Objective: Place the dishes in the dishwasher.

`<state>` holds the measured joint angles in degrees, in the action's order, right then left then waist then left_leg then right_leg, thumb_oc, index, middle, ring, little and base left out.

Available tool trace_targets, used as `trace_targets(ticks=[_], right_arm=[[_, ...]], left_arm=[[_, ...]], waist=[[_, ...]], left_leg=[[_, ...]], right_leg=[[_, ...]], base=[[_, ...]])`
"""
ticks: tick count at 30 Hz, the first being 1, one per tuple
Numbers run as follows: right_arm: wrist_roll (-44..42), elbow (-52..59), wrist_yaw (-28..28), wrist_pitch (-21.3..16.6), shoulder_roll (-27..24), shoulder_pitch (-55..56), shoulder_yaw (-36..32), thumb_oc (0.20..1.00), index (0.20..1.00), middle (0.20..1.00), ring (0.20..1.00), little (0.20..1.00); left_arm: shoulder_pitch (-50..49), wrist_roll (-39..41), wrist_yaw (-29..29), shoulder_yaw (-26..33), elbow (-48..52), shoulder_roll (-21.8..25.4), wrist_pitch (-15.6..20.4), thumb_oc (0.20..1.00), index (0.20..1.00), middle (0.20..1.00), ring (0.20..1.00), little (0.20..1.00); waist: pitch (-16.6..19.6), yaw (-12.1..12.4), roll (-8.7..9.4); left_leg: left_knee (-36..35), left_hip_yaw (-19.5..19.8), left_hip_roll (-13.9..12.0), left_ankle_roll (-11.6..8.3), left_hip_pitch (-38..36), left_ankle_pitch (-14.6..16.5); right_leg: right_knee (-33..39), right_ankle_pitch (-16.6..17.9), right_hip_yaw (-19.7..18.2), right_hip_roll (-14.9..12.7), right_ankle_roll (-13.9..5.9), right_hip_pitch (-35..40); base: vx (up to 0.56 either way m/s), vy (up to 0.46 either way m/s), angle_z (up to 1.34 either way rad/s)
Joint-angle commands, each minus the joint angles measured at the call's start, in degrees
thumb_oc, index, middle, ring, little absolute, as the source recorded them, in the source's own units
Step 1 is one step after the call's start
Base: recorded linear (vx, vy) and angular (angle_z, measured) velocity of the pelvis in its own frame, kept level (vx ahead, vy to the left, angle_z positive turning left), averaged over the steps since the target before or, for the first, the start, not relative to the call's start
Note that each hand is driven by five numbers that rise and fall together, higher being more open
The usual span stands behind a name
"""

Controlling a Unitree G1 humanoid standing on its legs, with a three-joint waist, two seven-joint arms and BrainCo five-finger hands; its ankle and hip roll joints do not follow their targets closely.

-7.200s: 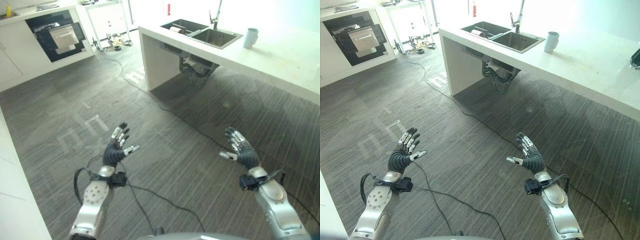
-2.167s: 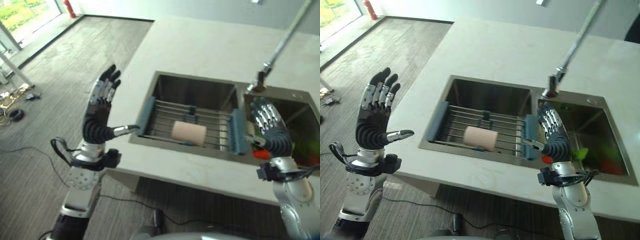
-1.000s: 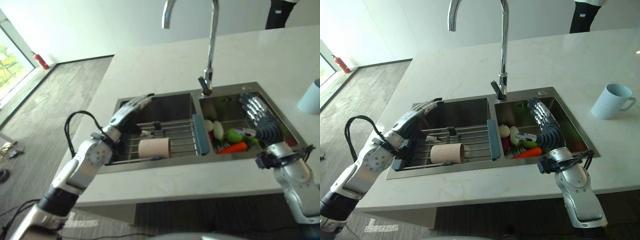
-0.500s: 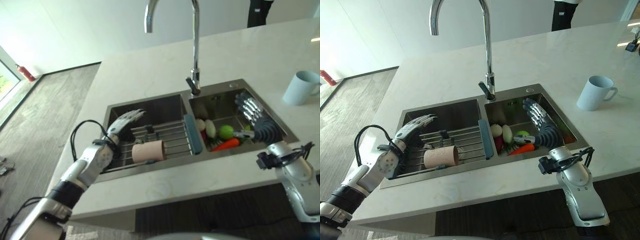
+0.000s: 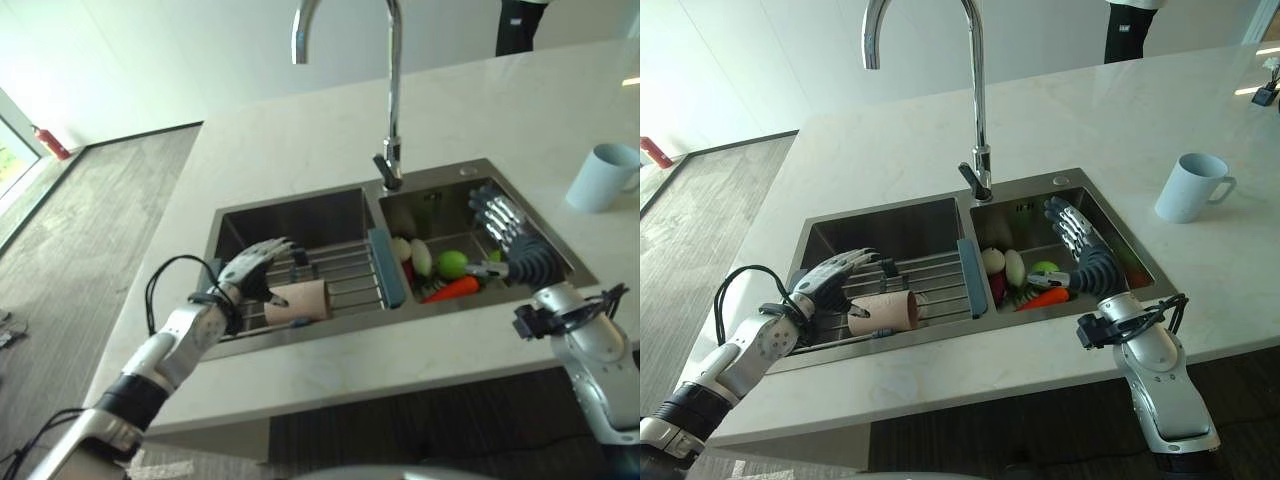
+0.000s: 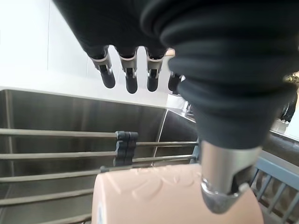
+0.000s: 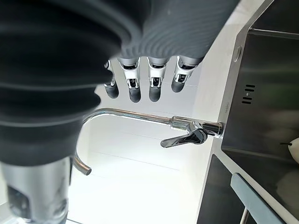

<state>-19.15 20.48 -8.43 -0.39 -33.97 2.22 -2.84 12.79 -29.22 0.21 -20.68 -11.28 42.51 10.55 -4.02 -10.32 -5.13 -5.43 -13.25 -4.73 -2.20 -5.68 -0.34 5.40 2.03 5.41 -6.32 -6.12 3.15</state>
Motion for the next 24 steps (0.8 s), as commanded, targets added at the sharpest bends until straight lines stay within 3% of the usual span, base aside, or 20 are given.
trace_targets(ticks=[1,24], right_arm=[[-1.09,-0.26,0.35,-3.58,-0.17,-5.11,-1.27,1.000,1.000,1.000,1.000,1.000],[3.29,0.29,1.33,-5.85,-0.72,-5.03,-0.48,1.000,1.000,1.000,1.000,1.000]], left_arm=[[3.75,-2.32,0.09,2.55,1.18,3.08,1.73,1.000,1.000,1.000,1.000,1.000],[3.64,-10.61,8.22,1.77,-5.09,2.95,0.56,1.000,1.000,1.000,1.000,1.000]], waist=[[1.50,0.41,2.83],[1.77,0.29,3.78]], left_leg=[[0.43,-1.29,-3.34,-1.14,-3.56,4.88],[0.43,-1.81,-3.60,-1.22,-3.63,4.80]], right_leg=[[-0.40,-2.26,0.78,-3.12,-2.93,2.68],[-0.40,-2.05,0.47,-3.02,-3.05,2.59]], base=[[0.00,0.000,0.00],[0.00,0.000,0.00]])
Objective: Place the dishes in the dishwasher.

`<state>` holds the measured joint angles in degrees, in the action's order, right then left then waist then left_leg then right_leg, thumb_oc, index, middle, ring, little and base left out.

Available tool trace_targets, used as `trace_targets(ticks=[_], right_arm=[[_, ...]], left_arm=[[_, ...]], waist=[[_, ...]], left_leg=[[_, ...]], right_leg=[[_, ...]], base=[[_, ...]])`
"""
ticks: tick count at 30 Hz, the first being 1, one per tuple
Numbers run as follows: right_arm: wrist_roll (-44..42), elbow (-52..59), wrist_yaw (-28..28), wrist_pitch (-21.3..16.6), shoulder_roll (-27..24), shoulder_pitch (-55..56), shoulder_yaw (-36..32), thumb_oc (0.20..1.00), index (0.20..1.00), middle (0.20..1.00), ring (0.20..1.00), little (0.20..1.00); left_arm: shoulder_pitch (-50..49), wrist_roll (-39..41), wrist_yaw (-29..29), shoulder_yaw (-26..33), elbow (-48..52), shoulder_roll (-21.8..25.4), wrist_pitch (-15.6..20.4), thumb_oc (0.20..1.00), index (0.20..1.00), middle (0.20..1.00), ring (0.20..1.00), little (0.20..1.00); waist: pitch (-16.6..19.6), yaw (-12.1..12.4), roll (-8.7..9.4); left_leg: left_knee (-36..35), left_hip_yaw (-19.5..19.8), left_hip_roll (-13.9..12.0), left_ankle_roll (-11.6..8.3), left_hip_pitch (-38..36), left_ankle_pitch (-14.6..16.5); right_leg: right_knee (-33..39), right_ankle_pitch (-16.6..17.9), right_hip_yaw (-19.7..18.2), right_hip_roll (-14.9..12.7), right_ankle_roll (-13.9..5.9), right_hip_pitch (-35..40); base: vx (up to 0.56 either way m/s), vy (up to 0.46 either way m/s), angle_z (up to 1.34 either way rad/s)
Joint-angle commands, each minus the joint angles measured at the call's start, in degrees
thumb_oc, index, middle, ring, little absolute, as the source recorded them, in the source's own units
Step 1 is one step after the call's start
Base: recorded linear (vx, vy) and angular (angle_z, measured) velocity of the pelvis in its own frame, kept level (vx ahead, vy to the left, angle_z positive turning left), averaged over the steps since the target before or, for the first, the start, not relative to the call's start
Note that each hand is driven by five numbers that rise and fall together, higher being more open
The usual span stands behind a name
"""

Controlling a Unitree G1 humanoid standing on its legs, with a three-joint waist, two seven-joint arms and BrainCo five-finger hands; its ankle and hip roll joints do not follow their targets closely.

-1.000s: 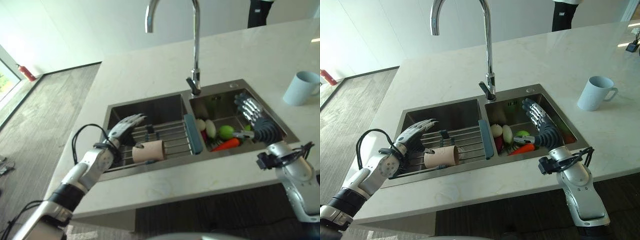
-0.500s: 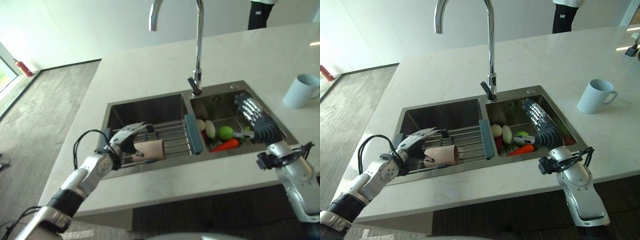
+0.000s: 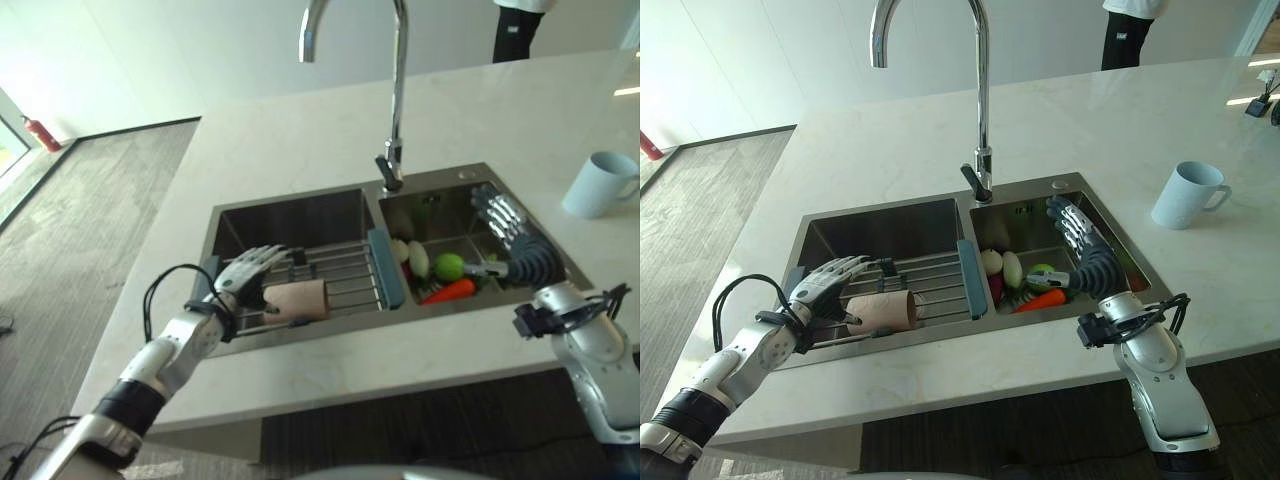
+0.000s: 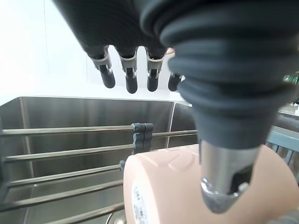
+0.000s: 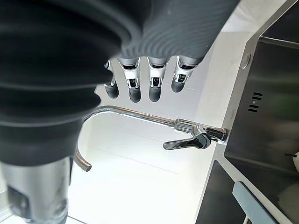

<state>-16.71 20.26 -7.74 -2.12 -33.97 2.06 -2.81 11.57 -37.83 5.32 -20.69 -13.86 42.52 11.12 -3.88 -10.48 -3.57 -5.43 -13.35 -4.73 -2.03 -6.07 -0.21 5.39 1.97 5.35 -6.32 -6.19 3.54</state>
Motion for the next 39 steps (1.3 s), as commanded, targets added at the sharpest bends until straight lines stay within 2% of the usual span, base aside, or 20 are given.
trace_targets(ticks=[1,39], right_arm=[[0.83,0.64,0.55,-3.99,-0.78,-4.83,-0.62,1.000,1.000,1.000,1.000,1.000],[3.27,1.50,1.45,-5.37,-1.09,-4.14,-0.34,1.000,1.000,1.000,1.000,1.000]], left_arm=[[4.97,-2.29,3.11,1.61,-2.64,2.84,-0.18,1.000,1.000,1.000,1.000,1.000],[3.29,-4.93,3.30,-1.62,-5.88,1.77,0.22,1.000,1.000,1.000,1.000,1.000]], waist=[[1.66,0.35,2.23],[1.25,-0.68,2.33]], left_leg=[[0.43,-1.76,-3.63,-1.39,-3.26,4.68],[0.43,-2.96,-3.68,-1.17,-3.43,4.81]], right_leg=[[-0.39,-1.97,0.48,-3.02,-2.98,2.16],[-0.39,-1.63,-0.64,-2.76,-3.17,1.45]], base=[[0.00,0.000,0.00],[0.00,-0.003,-0.01]])
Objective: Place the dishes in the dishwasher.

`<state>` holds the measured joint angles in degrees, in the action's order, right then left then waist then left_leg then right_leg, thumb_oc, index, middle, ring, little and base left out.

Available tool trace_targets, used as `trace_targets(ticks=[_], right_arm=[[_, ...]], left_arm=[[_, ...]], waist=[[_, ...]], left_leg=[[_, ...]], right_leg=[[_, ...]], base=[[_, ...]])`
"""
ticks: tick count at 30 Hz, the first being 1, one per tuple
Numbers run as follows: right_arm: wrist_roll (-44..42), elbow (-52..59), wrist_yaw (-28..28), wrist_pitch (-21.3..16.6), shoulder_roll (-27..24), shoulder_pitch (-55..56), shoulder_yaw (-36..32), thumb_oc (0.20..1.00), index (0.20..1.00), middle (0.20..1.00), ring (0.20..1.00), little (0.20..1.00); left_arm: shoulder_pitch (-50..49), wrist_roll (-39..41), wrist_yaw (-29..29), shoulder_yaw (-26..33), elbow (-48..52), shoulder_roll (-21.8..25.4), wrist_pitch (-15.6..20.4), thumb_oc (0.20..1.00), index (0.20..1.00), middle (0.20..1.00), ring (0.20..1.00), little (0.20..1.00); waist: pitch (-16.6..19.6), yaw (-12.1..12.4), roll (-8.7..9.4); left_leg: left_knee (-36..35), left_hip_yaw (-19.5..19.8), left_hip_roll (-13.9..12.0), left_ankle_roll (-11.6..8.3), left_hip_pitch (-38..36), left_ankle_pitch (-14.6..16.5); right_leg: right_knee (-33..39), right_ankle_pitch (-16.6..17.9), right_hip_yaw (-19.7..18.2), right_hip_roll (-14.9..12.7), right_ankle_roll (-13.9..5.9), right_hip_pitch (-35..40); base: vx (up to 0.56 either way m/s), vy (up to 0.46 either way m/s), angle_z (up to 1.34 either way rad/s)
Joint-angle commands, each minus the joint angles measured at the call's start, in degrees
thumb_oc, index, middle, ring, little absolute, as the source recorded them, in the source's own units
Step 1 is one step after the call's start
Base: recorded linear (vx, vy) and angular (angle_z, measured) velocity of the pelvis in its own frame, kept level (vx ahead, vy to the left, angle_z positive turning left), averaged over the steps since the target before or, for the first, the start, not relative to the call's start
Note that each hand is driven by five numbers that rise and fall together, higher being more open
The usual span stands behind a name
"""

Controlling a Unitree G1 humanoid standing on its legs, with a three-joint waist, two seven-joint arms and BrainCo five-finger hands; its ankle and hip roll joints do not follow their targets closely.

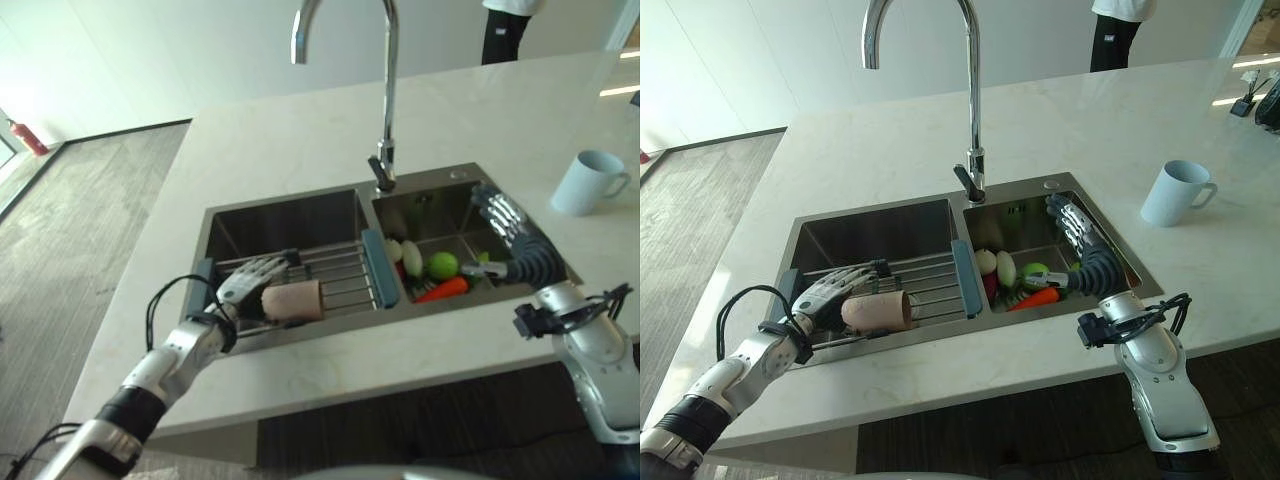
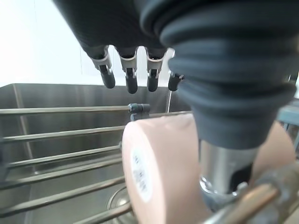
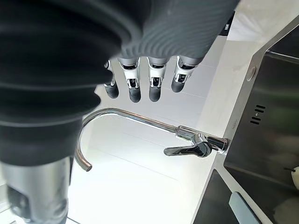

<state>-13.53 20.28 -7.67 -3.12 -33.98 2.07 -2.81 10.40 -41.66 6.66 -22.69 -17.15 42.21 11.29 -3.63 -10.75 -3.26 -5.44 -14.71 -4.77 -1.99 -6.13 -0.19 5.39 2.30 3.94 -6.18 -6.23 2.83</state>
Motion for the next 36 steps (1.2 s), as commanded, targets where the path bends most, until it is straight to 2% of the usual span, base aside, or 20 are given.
trace_targets(ticks=[1,36], right_arm=[[0.13,1.51,1.38,-4.23,-1.23,-4.29,-0.46,1.000,1.000,1.000,1.000,1.000],[0.66,3.20,1.30,-3.60,-2.05,-4.39,-0.06,1.000,1.000,1.000,1.000,1.000]], left_arm=[[4.49,-1.25,1.59,0.36,-2.61,2.19,-0.15,1.000,1.000,1.000,1.000,1.000],[5.67,-3.18,1.06,-3.40,-8.22,-0.21,-1.48,1.000,1.000,1.000,1.000,1.000]], waist=[[0.97,-0.42,1.97],[0.69,-2.09,1.76]], left_leg=[[0.44,-1.58,-3.62,-1.21,-3.44,4.83],[0.44,-2.82,-3.41,-0.97,-3.68,5.06]], right_leg=[[-0.39,-1.96,0.72,-2.88,-3.16,2.20],[-0.39,-1.72,-0.65,-2.56,-3.24,1.56]], base=[[0.00,0.000,0.00],[0.00,-0.001,-0.01]])
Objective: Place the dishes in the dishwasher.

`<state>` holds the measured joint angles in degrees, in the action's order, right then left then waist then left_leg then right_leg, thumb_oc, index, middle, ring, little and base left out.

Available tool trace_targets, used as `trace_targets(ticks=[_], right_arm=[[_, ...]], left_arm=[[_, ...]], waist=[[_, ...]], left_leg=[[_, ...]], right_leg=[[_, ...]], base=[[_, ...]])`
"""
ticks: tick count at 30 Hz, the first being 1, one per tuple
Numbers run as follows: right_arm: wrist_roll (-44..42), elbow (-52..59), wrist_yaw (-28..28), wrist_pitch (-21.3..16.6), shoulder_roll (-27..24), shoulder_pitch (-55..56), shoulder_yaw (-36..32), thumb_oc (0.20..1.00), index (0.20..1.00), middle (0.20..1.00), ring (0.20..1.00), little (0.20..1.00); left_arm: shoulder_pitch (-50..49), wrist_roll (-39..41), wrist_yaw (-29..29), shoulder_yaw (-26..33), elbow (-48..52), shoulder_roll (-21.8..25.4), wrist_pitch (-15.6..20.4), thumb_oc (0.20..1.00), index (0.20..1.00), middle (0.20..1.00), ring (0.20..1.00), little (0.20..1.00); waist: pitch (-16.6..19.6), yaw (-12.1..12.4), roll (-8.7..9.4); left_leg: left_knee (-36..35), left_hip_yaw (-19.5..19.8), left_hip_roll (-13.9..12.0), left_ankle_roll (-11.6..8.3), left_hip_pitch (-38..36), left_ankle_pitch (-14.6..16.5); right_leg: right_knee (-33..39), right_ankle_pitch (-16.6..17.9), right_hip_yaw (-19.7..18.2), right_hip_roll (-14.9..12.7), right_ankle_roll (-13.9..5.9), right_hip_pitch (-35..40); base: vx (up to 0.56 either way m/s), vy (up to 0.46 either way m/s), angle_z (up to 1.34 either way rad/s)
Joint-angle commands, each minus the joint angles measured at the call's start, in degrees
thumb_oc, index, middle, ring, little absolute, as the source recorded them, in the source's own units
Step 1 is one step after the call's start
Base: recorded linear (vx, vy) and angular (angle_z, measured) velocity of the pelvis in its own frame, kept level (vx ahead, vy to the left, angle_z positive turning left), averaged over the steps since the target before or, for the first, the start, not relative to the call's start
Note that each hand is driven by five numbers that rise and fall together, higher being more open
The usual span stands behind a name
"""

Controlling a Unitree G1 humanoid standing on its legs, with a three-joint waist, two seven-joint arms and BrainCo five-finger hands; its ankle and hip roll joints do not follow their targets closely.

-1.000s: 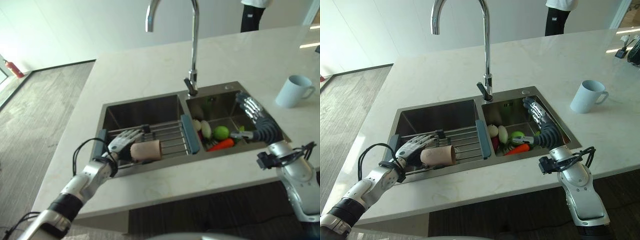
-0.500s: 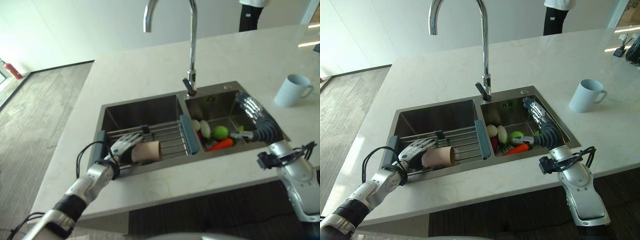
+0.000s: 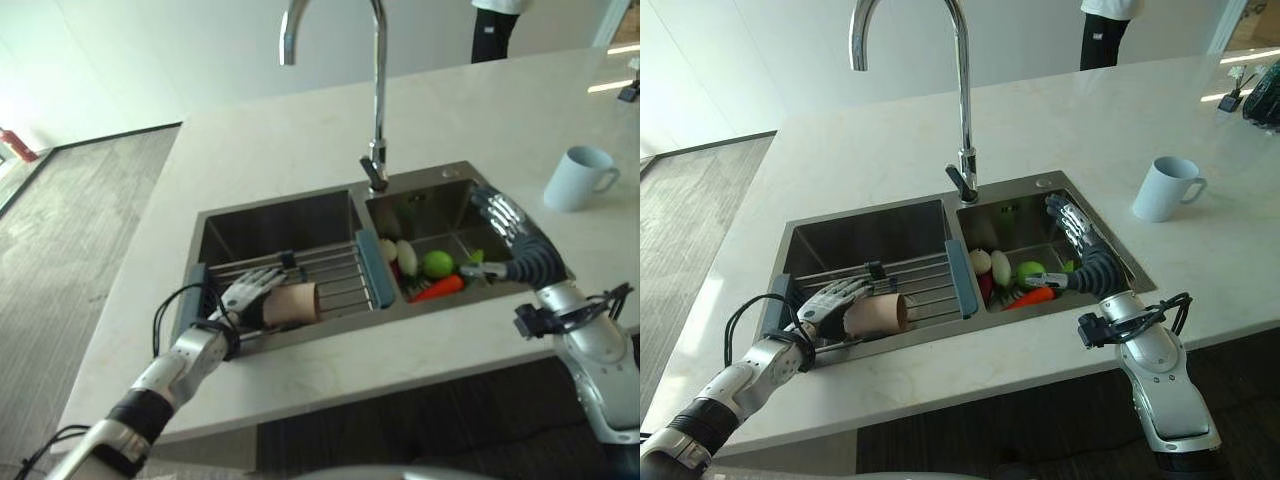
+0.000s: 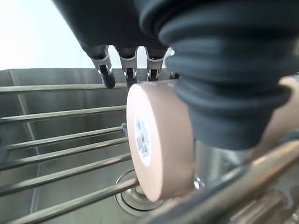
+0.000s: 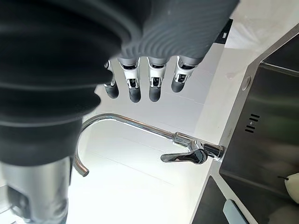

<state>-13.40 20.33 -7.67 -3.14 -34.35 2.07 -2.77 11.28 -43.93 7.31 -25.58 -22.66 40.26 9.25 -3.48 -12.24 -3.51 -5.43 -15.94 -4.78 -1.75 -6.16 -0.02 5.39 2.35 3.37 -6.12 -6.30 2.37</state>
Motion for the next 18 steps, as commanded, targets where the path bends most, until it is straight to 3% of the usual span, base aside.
trace_targets(ticks=[1,18], right_arm=[[0.47,3.13,1.20,-3.65,-1.72,-4.30,-0.21,1.000,1.000,1.000,1.000,1.000],[-0.18,3.88,0.27,-2.98,-2.49,-4.72,-0.53,1.000,1.000,1.000,1.000,1.000]], left_arm=[[4.77,-0.95,0.50,-0.53,-3.01,1.58,0.65,1.000,1.000,1.000,1.000,1.000],[5.60,-1.05,0.26,-1.82,-8.28,-1.28,-0.43,1.000,1.000,1.000,1.000,1.000]], waist=[[0.55,-0.68,1.99],[0.44,-1.82,1.44]], left_leg=[[0.43,-1.63,-3.41,-1.22,-3.68,4.88],[0.43,-2.20,-3.32,-1.24,-3.85,5.00]], right_leg=[[-0.39,-1.76,-0.11,-2.61,-3.15,2.04],[-0.39,-1.79,-0.94,-2.50,-3.07,1.82]], base=[[0.00,-0.008,-0.07],[0.00,0.001,-0.02]])
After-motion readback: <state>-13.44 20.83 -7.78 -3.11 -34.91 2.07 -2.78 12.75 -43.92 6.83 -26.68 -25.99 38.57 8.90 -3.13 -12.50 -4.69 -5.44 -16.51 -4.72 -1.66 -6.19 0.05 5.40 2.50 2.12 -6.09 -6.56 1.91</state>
